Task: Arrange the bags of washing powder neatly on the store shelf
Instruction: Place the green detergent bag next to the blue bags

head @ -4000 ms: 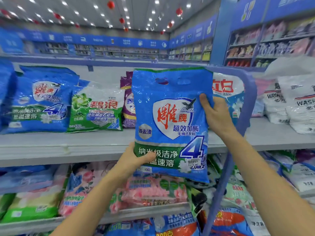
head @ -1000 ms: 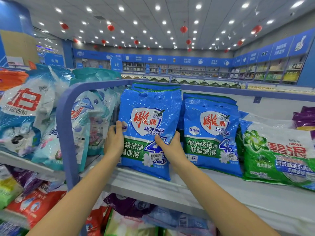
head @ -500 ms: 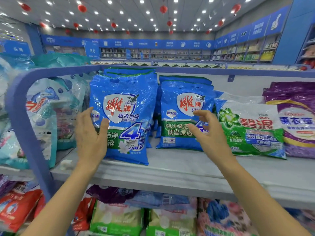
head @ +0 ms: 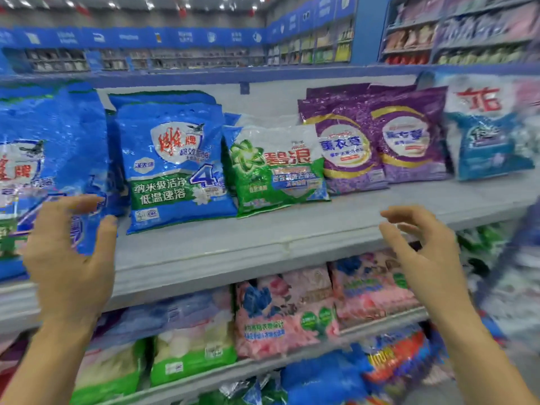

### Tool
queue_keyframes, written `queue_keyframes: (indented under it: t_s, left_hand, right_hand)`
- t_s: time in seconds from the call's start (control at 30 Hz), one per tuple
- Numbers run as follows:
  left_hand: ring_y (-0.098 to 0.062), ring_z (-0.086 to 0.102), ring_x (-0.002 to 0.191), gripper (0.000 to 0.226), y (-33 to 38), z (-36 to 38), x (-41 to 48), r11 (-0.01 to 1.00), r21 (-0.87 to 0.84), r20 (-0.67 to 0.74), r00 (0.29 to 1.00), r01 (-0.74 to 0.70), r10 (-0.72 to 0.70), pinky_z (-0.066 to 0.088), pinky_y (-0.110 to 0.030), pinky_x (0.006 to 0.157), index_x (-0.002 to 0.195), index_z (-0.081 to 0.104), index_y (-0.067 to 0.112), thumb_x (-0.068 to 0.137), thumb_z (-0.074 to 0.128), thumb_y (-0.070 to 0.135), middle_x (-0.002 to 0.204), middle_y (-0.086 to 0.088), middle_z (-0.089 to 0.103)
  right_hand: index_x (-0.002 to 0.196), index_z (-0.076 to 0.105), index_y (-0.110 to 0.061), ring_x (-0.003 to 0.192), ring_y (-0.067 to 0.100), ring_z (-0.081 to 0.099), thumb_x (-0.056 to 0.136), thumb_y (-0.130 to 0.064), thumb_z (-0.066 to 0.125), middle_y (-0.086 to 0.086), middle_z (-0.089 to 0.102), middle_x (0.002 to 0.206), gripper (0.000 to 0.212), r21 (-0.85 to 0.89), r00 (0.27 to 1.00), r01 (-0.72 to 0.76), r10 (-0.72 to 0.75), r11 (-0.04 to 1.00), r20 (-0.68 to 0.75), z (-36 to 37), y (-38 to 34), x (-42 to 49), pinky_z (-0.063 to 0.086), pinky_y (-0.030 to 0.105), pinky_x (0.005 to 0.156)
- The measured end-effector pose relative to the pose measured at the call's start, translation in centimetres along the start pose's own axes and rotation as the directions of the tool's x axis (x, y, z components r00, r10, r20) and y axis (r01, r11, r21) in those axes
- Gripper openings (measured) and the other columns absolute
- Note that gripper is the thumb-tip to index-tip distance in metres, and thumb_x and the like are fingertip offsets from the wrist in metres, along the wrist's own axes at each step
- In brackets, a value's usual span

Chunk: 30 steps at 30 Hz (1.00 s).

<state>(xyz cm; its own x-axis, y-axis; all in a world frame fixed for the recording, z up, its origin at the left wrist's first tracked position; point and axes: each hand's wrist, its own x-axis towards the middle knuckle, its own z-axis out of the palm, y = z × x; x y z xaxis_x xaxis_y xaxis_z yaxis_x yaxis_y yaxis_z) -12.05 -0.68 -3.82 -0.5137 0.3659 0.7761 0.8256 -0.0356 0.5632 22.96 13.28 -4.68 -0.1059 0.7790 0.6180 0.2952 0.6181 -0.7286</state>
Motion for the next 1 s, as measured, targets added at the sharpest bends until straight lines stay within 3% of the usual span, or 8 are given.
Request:
queue_keyframes:
  t_s: [0.13,0.3,0.4,0.53,0.63,0.73,0.87,1.0]
  left_hand:
    - [0.015,0.053,0.076,0.008,7.1,5.7,-4.7,0.992,-0.118,0.274,0.959,-0.046,0.077,0.036,-0.001,0.074,0.084,0.054,0.038,0.082,0.048,0.043,0.085,0.039,0.058]
    - [-0.004,0.059,0.07,0.017,13.6,11.6,-12.2,0.973,-0.23,0.521,0.849,0.034,0.093,0.042,-0.011,0.061,0.08,0.055,0.042,0.074,0.047,0.056,0.078,0.017,0.066]
    - [-0.003,0.057,0.066,0.019,18.0,14.8,-18.1,0.964,-0.246,0.61,0.789,0.099,0.075,0.041,-0.012,0.059,0.078,0.055,0.037,0.075,0.047,0.054,0.072,0.013,0.065]
    - [-0.013,0.058,0.067,0.026,23.1,18.3,-24.7,0.959,-0.238,0.703,0.708,0.153,0.062,0.042,-0.017,0.056,0.077,0.059,0.027,0.077,0.05,0.051,0.067,0.007,0.064]
    - [-0.014,0.06,0.063,0.022,25.7,20.7,-27.1,0.943,-0.243,0.749,0.662,0.228,0.033,0.047,-0.024,0.056,0.079,0.06,0.033,0.079,0.054,0.054,0.068,0.007,0.064]
    - [-0.021,0.062,0.067,0.009,27.9,24.0,-28.6,0.948,-0.196,0.783,0.622,0.25,-0.002,0.045,-0.017,0.057,0.08,0.06,0.024,0.089,0.06,0.027,0.071,0.0,0.065]
    - [-0.003,0.058,0.062,0.019,30.4,28.7,-29.8,0.953,-0.169,0.823,0.568,0.252,-0.005,0.039,-0.008,0.053,0.073,0.058,0.021,0.091,0.053,0.016,0.062,0.004,0.062]
    - [0.001,0.056,0.058,0.018,33.0,34.4,-30.3,0.921,-0.216,0.824,0.567,0.325,-0.007,0.04,-0.014,0.053,0.076,0.058,0.032,0.09,0.051,0.024,0.07,0.008,0.063]
  right_hand:
    - [0.077,0.058,-0.032,0.074,-0.005,0.059,0.083,-0.019,0.06,-0.022,0.065,0.081,0.015,-0.016,0.997,0.006,-0.008,1.0,-0.077,-7.0,2.9,-1.7,0.041,0.005,0.068]
    - [0.08,0.058,-0.029,0.063,-0.001,0.059,0.083,-0.019,0.058,-0.018,0.066,0.073,0.01,-0.022,0.983,-0.094,0.09,0.995,-0.163,-17.5,7.5,-5.8,0.046,0.01,0.062]
    - [0.079,0.058,-0.024,0.06,-0.006,0.057,0.087,-0.01,0.058,-0.022,0.064,0.067,0.016,-0.019,0.95,-0.209,0.198,0.978,-0.243,-24.1,10.6,-9.6,0.042,0.005,0.058]
    - [0.075,0.058,-0.017,0.054,-0.004,0.051,0.09,-0.008,0.057,-0.019,0.059,0.059,0.018,-0.023,0.862,-0.414,0.384,0.91,-0.33,-31.0,14.0,-15.2,0.038,0.004,0.053]
    - [0.073,0.058,-0.01,0.052,0.0,0.051,0.091,-0.005,0.053,-0.015,0.057,0.057,0.019,0.001,0.78,-0.522,0.478,0.853,-0.404,-35.2,15.6,-17.7,0.038,0.005,0.051]
    - [0.07,0.056,-0.007,0.049,0.0,0.049,0.091,-0.004,0.053,-0.013,0.055,0.054,0.021,0.026,0.704,-0.584,0.522,0.811,-0.481,-38.7,17.7,-18.8,0.037,0.006,0.05]
    - [0.072,0.057,-0.004,0.047,0.001,0.046,0.091,-0.003,0.052,-0.006,0.054,0.054,0.02,0.041,0.639,-0.638,0.559,0.769,-0.528,-41.5,21.2,-18.8,0.035,0.009,0.049]
    - [0.071,0.058,-0.006,0.047,0.001,0.046,0.091,-0.004,0.052,-0.001,0.053,0.054,0.021,0.037,0.613,-0.65,0.552,0.759,-0.566,-44.1,25.3,-16.0,0.036,0.01,0.049]
